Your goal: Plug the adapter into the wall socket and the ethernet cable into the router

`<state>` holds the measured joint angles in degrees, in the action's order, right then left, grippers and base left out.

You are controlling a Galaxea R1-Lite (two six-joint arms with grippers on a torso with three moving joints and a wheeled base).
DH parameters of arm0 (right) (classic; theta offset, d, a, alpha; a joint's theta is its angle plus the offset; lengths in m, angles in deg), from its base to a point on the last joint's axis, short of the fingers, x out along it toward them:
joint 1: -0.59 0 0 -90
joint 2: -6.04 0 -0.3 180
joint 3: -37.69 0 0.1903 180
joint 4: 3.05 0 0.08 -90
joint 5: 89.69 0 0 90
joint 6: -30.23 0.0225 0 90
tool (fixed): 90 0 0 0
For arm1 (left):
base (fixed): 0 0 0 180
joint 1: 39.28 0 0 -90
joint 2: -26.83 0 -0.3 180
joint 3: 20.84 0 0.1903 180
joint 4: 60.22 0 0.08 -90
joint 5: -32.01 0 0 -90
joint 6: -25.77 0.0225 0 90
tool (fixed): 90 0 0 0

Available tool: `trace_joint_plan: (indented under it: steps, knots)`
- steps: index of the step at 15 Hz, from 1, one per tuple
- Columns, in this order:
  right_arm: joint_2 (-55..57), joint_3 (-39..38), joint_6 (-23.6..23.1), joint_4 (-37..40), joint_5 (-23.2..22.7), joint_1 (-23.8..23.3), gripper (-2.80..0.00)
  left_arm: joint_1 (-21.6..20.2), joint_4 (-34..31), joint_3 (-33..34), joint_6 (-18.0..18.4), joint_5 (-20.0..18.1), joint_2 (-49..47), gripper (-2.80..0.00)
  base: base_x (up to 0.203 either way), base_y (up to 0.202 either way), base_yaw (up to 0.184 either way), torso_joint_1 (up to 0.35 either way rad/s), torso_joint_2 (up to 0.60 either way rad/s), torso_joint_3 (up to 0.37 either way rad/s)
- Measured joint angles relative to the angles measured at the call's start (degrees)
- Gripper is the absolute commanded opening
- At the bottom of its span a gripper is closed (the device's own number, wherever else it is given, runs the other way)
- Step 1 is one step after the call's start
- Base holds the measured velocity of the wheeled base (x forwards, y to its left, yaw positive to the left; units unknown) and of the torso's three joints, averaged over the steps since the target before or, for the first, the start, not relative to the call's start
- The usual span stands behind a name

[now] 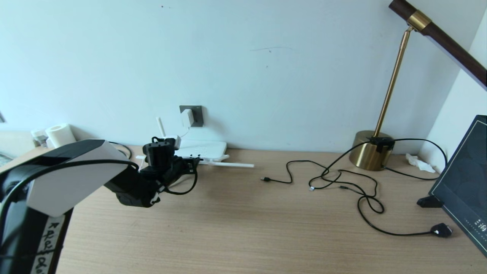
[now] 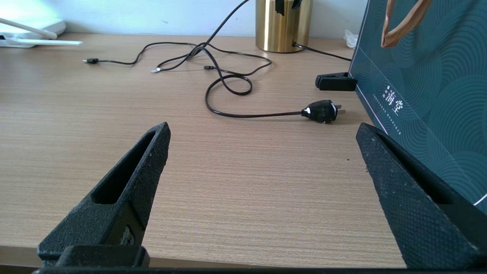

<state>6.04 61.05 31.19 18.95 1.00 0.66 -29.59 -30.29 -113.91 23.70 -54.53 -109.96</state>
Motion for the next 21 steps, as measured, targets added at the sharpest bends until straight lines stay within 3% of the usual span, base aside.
trace_joint_plan:
  steps: [5, 12, 13, 18, 21]
  knots:
    - [0.0, 0.0, 0.0, 0.0, 0.0, 0.0, 0.00, 0.4, 0.3, 1.5, 0.0, 0.0, 0.7, 0.00, 0.000, 0.000, 0.000, 0.000, 0.00, 0.000]
    - [0.0, 0.0, 0.0, 0.0, 0.0, 0.0, 0.00, 3.3, 6.4, 12.8, -0.3, 0.5, 7.5, 0.00, 0.000, 0.000, 0.000, 0.000, 0.00, 0.000]
    - [0.0, 0.0, 0.0, 0.0, 0.0, 0.0, 0.00, 3.6, 6.5, 14.1, -0.4, 1.0, 9.6, -2.80, 0.000, 0.000, 0.000, 0.000, 0.00, 0.000]
    - [0.0, 0.0, -0.1, 0.0, -0.1, 0.0, 0.00, 5.2, 5.3, 20.6, -0.2, 1.6, 23.9, -2.80, 0.000, 0.000, 0.000, 0.000, 0.00, 0.000]
    - [0.0, 0.0, -0.1, 0.0, -0.1, 0.0, 0.00, 5.5, -0.9, 22.3, 0.3, 1.5, 37.6, -2.80, 0.000, 0.000, 0.000, 0.000, 0.00, 0.000]
